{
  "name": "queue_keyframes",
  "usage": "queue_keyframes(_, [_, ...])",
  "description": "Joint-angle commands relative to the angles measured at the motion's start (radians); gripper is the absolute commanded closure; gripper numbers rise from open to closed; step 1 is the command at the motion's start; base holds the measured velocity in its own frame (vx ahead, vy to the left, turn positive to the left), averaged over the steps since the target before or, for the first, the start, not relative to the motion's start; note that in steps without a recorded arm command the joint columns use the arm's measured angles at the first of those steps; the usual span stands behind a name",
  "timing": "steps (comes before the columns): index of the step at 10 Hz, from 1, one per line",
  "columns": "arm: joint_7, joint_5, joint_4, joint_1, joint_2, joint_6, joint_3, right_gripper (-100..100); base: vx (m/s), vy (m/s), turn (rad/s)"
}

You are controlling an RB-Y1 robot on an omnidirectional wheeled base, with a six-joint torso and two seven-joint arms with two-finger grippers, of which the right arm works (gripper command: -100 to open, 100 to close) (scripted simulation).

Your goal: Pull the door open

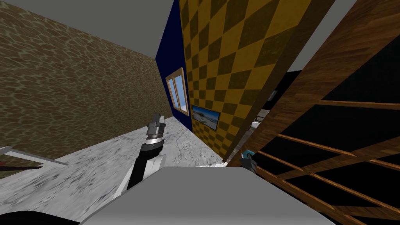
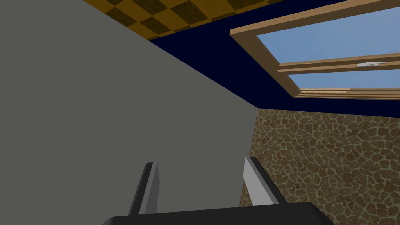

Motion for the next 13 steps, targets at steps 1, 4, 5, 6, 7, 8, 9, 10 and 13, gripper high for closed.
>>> queue_keyframes(1, [-0.05,-0.026,0.0,0.008,-0.004,-0.008,0.002,-100,-0.086,-0.019,-0.026])
queue_keyframes(4, [-0.127,-0.056,-0.007,0.01,0.003,-0.017,0.024,-100,-0.076,-0.032,0.015])
queue_keyframes(5, [-0.153,-0.073,-0.012,0.01,0.007,-0.022,0.036,-100,-0.077,-0.012,0.077])
queue_keyframes(6, [-0.166,-0.073,-0.012,0.01,0.007,-0.022,0.036,-100,-0.055,-0.003,0.023])
queue_keyframes(7, [-0.203,-0.09,-0.016,0.011,0.012,-0.028,0.048,-100,-0.064,0.002,0.033])
queue_keyframes(8, [-0.229,-0.107,-0.021,0.012,0.016,-0.033,0.061,-100,-0.075,-0.012,0.063])
queue_keyframes(9, [-0.246,-0.107,-0.021,0.012,0.016,-0.033,0.061,-100,-0.058,-0.012,0.019])
queue_keyframes(10, [-0.282,-0.124,-0.025,0.013,0.021,-0.038,0.074,-100,-0.061,-0.009,0.04])
queue_keyframes(13, [-0.353,-0.159,-0.034,0.015,0.03,-0.049,0.099,-100,-0.063,-0.012,0.043])
